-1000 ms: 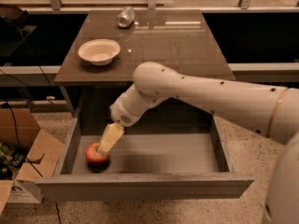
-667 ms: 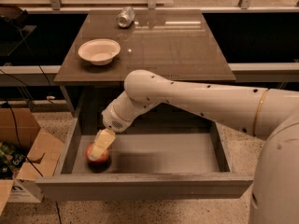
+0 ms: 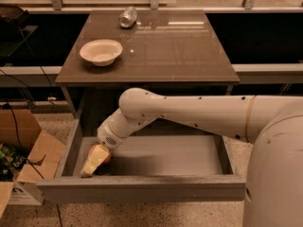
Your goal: Pick apple from top drawer and place on counter
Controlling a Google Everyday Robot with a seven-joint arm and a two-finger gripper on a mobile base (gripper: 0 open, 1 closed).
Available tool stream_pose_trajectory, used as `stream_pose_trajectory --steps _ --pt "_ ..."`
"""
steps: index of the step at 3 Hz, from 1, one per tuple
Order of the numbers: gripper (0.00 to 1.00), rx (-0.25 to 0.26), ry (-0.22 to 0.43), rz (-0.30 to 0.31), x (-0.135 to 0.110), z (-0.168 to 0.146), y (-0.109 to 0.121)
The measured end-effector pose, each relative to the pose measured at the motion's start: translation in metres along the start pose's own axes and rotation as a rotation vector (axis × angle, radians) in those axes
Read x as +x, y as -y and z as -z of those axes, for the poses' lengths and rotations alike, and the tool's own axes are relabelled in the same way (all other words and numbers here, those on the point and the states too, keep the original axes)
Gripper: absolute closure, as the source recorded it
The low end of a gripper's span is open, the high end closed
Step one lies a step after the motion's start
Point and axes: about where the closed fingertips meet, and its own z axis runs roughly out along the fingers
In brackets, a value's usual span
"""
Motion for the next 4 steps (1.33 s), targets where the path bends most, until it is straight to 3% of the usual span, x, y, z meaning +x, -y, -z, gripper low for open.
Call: stream_pose_trajectory --steps 2,3,4 --pt "0.0 0.007 -0.005 -0.039 0.012 -0.001 -0.003" --pt "0.0 0.057 0.051 -0.089 0.014 0.026 0.008" --pt "0.0 0.061 0.053 -0.098 0.018 0.029 0.009"
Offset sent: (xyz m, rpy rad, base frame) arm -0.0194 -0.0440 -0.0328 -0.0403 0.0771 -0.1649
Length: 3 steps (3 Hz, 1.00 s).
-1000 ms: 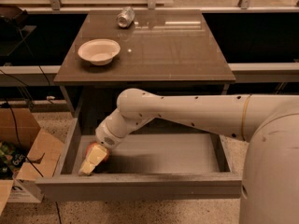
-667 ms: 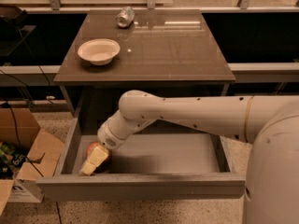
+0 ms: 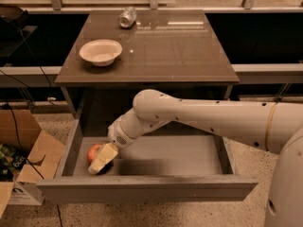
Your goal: Pick apple from top drawer and place on counter
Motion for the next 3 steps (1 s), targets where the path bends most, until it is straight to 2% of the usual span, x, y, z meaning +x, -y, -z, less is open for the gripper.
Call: stream_pose_trajectory --steps 2,3 --pt "0.0 0.031 -0.07 0.016 0.003 -0.02 -0.001" --pt "0.0 0.031 -0.07 0.016 0.001 -0.018 -0.001"
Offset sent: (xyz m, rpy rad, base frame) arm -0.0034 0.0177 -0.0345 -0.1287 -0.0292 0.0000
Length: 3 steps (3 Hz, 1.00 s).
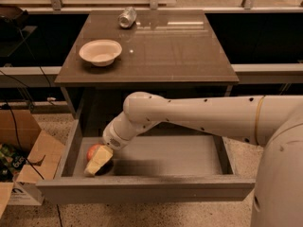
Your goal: Pick apple from top drawer and place on counter
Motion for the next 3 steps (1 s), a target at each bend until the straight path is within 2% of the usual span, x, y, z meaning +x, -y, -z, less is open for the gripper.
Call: stream_pose_trajectory --steps 1,3 --pt "0.09 0.003 -0.01 -0.007 0.0034 -0.0029 0.001" --pt "0.55 0.003 -0.011 -0.007 -0.0012 0.0024 0.0006"
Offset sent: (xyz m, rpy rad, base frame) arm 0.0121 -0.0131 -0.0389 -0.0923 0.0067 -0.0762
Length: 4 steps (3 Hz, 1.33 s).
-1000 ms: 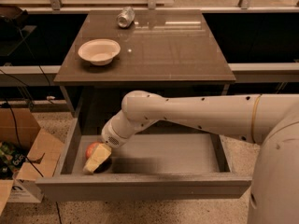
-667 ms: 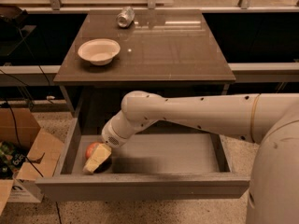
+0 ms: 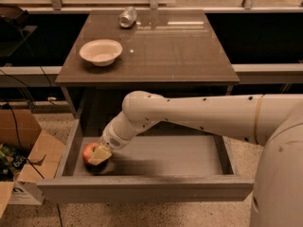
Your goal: Pick apple from top drawer and place on counter
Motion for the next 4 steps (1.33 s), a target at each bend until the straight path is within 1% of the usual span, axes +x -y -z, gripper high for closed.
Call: stream_pose_trajectory --steps 1,2,3,4 --pt "0.52 0.045 -0.029 0.003 0.004 0.0 0.018" --pt "0.24 0.066 -0.048 -0.002 0.01 -0.005 0.029" --pt "0.37 0.066 -0.046 -0.003 0.01 -0.005 0.029" --pt "0.61 0.067 -0.03 -0.001 0.004 -0.008 0.024"
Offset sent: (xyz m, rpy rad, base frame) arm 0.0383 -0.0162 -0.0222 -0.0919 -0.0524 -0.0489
